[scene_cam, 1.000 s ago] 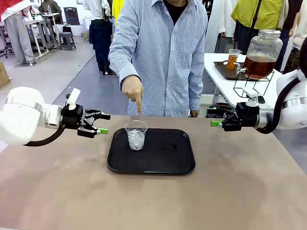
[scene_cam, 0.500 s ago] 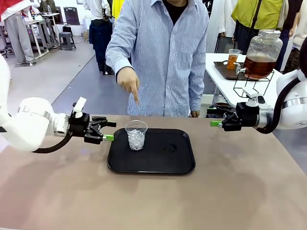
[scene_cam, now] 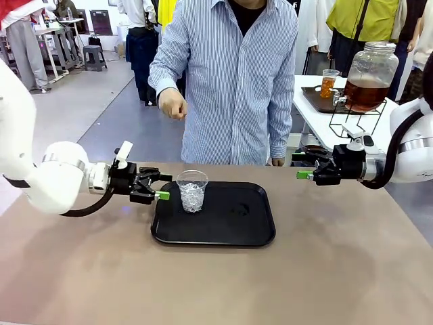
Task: Pour the drink into the iced cup.
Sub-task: Pick up the iced cup indicated by the human and present it to them.
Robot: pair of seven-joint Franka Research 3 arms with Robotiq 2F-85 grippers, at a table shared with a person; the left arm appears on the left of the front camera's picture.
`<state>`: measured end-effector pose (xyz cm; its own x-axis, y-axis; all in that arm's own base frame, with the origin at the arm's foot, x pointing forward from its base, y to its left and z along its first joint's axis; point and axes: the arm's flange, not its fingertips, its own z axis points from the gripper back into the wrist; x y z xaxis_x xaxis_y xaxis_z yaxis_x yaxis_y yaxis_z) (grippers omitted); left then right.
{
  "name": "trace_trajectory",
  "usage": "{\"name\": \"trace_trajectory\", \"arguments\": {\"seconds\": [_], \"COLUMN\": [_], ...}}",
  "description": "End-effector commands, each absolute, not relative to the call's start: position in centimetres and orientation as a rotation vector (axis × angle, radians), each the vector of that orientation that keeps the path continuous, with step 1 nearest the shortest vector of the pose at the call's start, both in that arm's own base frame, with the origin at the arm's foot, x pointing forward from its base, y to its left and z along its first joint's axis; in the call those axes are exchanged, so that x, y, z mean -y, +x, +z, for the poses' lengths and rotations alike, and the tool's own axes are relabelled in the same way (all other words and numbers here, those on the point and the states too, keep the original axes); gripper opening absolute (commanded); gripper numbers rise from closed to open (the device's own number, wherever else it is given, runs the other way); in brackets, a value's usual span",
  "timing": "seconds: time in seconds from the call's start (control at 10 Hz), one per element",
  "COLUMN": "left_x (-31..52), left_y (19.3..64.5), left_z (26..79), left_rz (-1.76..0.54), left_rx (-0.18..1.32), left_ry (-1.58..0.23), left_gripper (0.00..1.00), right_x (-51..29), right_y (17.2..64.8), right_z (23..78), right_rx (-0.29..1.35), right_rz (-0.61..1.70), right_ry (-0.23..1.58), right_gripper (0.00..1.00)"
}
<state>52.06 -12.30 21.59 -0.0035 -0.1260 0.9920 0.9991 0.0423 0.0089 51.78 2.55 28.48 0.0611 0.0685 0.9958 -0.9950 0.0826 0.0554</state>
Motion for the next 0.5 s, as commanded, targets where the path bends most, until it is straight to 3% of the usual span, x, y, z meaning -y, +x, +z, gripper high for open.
{"name": "trace_trajectory", "arguments": {"seconds": [0.0, 0.4], "left_x": [13.1, 14.2], "left_y": [52.9, 53.5], "left_z": [21.1, 20.3], "left_rz": [-1.213, -1.178], "left_rx": [1.138, 1.138], "left_ry": [-1.083, -1.098], "left_gripper": [1.00, 1.00], "right_x": [-2.7, -2.7], "right_y": [51.9, 51.9], "right_z": [28.9, 28.9], "right_rx": [1.145, 1.145], "right_rz": [1.144, 1.144], "right_ry": [1.130, 1.130], "right_gripper": [1.00, 1.00]}}
